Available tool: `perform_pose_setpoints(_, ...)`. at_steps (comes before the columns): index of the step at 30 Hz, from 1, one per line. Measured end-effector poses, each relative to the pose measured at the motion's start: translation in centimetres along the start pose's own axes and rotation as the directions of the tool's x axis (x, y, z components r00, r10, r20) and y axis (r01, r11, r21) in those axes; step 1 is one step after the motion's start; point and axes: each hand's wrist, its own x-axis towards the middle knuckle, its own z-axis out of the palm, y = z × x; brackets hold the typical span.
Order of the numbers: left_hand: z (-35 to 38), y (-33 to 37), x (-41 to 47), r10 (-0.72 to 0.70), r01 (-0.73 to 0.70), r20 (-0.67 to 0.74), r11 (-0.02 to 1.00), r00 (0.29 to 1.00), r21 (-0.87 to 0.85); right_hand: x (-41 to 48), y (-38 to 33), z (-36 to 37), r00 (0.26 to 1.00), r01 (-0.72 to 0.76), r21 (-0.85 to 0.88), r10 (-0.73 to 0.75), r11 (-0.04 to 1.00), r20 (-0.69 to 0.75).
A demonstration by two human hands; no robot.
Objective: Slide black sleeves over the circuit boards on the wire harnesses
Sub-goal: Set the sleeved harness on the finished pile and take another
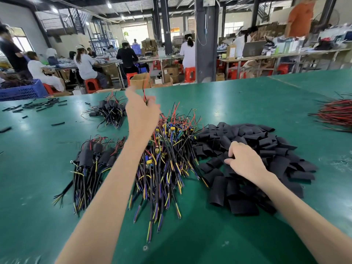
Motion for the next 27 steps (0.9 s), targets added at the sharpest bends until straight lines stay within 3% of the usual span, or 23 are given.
perform_pose_setpoints(3, -1.5, 3.1, 1.0, 0.064, -0.063, 0.06, 0.998, 0.996, -0.019, 0.1, 0.2, -0.1, 0.999, -0.024, 0.096, 0.022, 0.995, 0.031)
perform_pose_setpoints(5, -2.6, 4.6, 1.3, 0.247, -0.254, 0.068, 0.959, 0.967, 0.124, 0.2, 0.1, 0.1, 0.999, -0.002, 0.113, 0.007, 0.994, -0.045)
perform_pose_setpoints(7, -3.5, 5.2, 1.1, 0.476, -0.474, 0.075, 0.822, 0.876, 0.317, 0.2, 0.0, 0.2, 0.988, 0.044, 0.111, -0.027, 0.993, -0.15)
perform_pose_setpoints(9, -4.0, 4.3, 0.3, 0.578, -0.554, 0.104, 0.692, 0.809, 0.463, 0.3, -0.2, 0.3, 0.973, 0.109, 0.171, -0.07, 0.979, -0.221)
perform_pose_setpoints(12, -3.6, 0.2, -1.6, 0.479, -0.523, 0.238, 0.646, 0.845, 0.556, 0.3, -0.6, 0.2, 0.962, 0.184, 0.298, -0.11, 0.937, -0.249)
perform_pose_setpoints(15, -3.1, -4.2, -4.1, 0.36, -0.484, 0.324, 0.675, 0.875, 0.557, 0.1, -1.1, 0.3, 0.954, 0.242, 0.314, -0.167, 0.918, -0.247)
perform_pose_setpoints(22, -2.0, -7.7, -7.3, 0.299, -0.364, 0.211, 0.813, 0.931, 0.454, -1.0, -2.5, 0.3, 0.947, 0.303, 0.434, -0.217, 0.848, -0.237)
perform_pose_setpoints(27, -2.0, -7.6, -8.3, 0.323, -0.371, 0.184, 0.835, 0.928, 0.406, -1.7, -3.3, 0.1, 0.949, 0.312, 0.507, -0.234, 0.803, -0.213)
